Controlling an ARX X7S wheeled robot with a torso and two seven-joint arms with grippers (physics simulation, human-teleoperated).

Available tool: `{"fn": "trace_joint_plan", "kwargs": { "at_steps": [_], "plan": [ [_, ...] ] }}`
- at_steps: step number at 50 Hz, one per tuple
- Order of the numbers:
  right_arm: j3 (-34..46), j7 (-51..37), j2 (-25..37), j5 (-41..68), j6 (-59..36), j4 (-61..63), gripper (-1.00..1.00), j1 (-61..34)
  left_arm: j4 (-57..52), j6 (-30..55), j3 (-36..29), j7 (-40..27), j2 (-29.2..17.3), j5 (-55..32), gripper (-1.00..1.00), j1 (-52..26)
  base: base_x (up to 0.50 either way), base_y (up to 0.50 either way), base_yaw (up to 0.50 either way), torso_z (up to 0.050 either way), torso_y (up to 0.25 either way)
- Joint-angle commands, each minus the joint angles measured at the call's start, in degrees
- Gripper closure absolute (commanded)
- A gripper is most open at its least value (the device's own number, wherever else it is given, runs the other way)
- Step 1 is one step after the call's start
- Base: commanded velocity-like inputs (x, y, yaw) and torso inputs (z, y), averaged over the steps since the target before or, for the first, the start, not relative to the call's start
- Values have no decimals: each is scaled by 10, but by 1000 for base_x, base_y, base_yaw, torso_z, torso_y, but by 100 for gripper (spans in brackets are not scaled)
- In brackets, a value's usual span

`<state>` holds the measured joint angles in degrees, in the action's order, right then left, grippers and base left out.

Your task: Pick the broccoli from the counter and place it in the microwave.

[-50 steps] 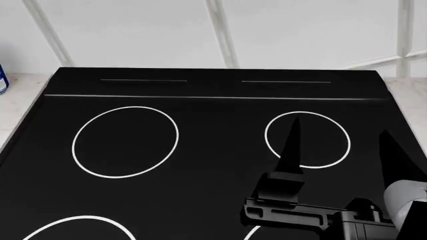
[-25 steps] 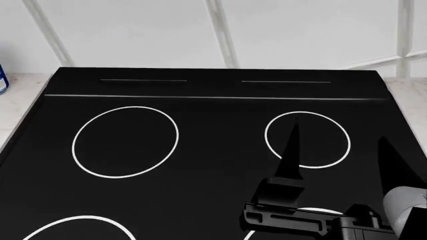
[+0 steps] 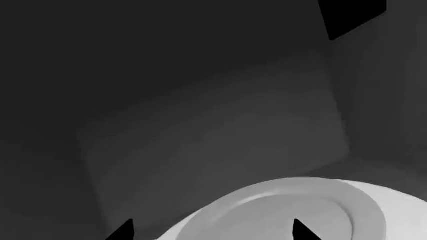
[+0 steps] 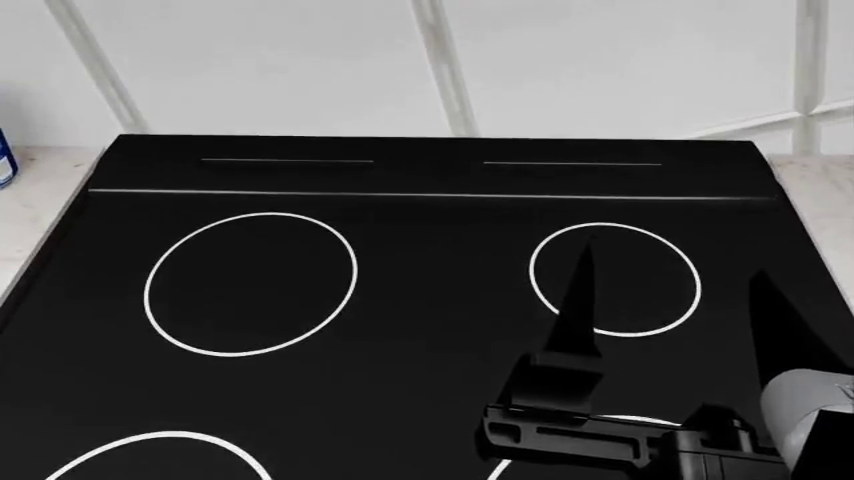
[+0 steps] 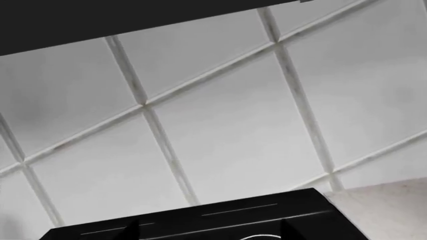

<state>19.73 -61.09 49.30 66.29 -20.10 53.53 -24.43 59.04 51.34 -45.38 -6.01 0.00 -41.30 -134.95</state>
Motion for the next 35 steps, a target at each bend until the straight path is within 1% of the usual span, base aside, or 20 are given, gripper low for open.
{"fn": "trace_joint_plan", "kwargs": {
  "at_steps": [1,2,8,10,12,13,14,18,19,20,21,24,26,27,28,29,30,31,33,35],
  "plan": [
    [1,7,0,0,0,-7,-100,-7,-48,36,169,26,0,114,-100,0,0,0,0,0,0],
    [3,8,-1,-1,-2,-10,-100,-11,-42,37,201,15,0,131,-100,0,0,0,0,0,0],
    [8,16,-6,-2,-6,-18,-100,-21,-66,57,296,47,0,210,-100,0,0,0,0,0,0],
    [9,21,-6,-5,-6,-22,-100,-20,-95,79,361,49,-1,249,-100,0,0,0,0,0,0],
    [10,23,-6,-4,-8,-23,-100,-23,-150,108,390,29,-13,245,-100,9,0,0,0,0,0],
    [10,24,-5,-4,-8,-23,-100,-24,-235,179,423,-3,-23,224,-100,54,0,0,0,0,0],
    [11,25,-6,-5,-8,-24,-100,-24,-321,215,428,-15,-29,216,-100,82,0,0,0,0,0],
    [10,30,0,-3,-7,-24,-100,-21,-613,383,532,-94,-29,177,-100,187,0,0,0,0,0],
    [9,30,1,-3,-7,-24,-100,-20,-629,386,543,-145,-38,122,-100,199,0,0,0,0,0],
    [9,30,3,-3,-7,-24,-100,-20,-673,386,534,-231,-77,36,-100,227,0,0,0,0,0],
    [9,31,4,-3,-8,-23,-100,-19,-690,386,548,-317,-108,-50,-100,246,0,0,0,0,0],
    [10,32,5,-5,-7,-23,-100,-17,-717,381,564,-574,-145,-308,-100,284,0,0,0,0,0],
    [12,33,4,-7,-7,-24,-100,-14,-762,309,529,-746,-200,-480,-100,335,0,0,0,0,0],
    [12,33,5,-6,-9,-23,-100,-15,-801,254,497,-832,-245,-566,-100,357,0,0,0,0,0],
    [12,33,6,-5,-9,-23,-100,-16,-821,221,475,-838,-271,-652,-100,365,0,0,0,0,0],
    [11,32,8,-3,-9,-21,-100,-16,-861,160,439,-839,-320,-738,-100,380,0,0,0,0,0],
    [11,32,9,-2,-10,-21,-100,-16,-880,132,420,-838,-344,-805,-100,381,0,0,0,0,0],
    [10,31,11,-1,-10,-20,-100,-16,-911,90,394,-839,-386,-824,-100,381,0,0,0,0,0],
    [13,31,10,-2,-11,-19,-100,-14,-955,24,357,-838,-446,-853,-100,378,0,0,0,0,0],
    [14,30,10,0,-12,-16,-100,-15,-983,-21,336,-837,-480,-875,-100,377,0,0,0,0,0]
  ]
}}
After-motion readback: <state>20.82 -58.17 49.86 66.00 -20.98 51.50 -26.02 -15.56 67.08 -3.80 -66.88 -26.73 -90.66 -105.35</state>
